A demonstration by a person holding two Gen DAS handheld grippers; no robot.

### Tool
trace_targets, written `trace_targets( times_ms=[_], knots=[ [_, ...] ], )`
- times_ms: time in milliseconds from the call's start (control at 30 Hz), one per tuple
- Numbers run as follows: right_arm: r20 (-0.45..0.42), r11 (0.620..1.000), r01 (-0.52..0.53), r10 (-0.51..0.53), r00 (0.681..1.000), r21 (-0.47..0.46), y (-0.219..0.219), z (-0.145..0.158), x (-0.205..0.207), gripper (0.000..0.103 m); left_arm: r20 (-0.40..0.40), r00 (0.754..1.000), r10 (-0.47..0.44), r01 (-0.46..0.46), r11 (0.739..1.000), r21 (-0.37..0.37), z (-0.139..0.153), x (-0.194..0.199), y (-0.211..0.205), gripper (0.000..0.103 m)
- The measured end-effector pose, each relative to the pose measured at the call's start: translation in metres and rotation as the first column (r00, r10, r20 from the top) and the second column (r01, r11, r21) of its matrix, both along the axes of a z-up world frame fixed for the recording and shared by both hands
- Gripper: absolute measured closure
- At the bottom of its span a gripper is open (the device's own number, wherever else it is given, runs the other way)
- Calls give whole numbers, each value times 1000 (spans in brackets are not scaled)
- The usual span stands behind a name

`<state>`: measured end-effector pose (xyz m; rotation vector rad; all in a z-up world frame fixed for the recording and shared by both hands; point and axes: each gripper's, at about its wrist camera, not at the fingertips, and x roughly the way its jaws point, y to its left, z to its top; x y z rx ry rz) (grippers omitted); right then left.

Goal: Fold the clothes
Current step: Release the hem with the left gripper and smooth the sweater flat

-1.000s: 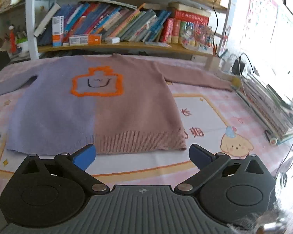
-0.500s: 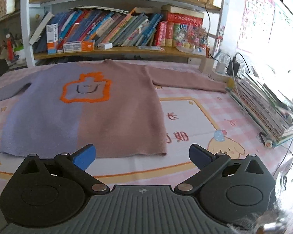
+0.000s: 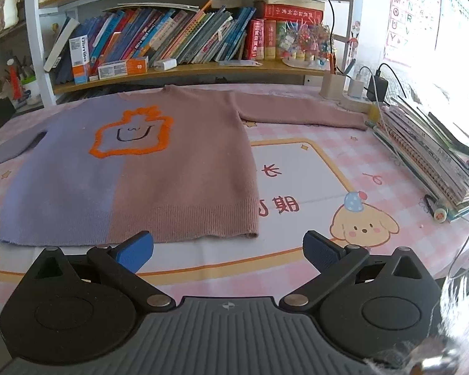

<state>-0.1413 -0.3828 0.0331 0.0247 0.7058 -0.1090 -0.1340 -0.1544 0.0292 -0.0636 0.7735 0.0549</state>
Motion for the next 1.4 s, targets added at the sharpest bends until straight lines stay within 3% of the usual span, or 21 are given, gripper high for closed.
trace_targets(
  times_ms=[733, 900, 1100, 1400],
  knots=[
    [-15, 978, 206, -206, 978, -9, 80, -3, 32, 0, -11, 986, -167, 167, 985, -39, -17, 75, 93, 20],
    [-7, 980, 199, -199, 980, -18, 109, -2, 41, 0, 1, 993, -118, 117, 991, -61, -18, 88, 132, 20],
    [-15, 983, 176, -177, 984, -44, 139, -2, 48, 0, 4, 1000, 18, -17, 998, -68, -26, 96, 185, 20],
    [-55, 981, 167, -173, 983, -100, 162, -5, 46, 0, 13, 987, 162, -159, 979, -125, -44, 111, 246, 21]
  ],
)
